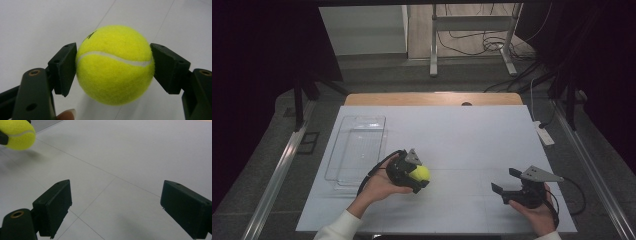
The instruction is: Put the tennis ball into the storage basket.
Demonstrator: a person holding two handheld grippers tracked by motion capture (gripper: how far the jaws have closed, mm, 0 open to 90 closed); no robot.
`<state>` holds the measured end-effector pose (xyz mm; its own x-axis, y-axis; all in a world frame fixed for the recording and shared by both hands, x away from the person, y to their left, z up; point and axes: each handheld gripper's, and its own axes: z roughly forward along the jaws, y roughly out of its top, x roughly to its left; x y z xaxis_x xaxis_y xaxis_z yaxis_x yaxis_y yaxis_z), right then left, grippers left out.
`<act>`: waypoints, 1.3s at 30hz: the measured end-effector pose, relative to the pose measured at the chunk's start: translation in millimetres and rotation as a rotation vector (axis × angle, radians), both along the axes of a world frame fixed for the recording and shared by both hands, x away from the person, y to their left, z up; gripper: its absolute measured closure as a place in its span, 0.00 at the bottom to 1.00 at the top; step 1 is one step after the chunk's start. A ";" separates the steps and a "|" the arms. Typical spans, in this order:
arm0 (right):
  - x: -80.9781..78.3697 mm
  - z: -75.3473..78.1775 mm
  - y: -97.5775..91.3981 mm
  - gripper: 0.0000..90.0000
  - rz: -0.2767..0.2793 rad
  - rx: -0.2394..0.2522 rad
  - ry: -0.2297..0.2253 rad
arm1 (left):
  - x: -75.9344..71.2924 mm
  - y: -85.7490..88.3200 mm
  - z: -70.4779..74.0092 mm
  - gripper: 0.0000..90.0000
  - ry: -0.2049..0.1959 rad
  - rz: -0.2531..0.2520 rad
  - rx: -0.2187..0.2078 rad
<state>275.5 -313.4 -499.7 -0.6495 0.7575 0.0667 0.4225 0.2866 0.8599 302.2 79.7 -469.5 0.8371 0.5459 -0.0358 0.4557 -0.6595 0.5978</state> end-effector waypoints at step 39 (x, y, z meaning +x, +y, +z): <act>0.5 -0.7 -0.7 0.11 -0.006 -0.005 0.002 | -6.3 31.7 36.0 0.29 -0.135 0.099 -0.143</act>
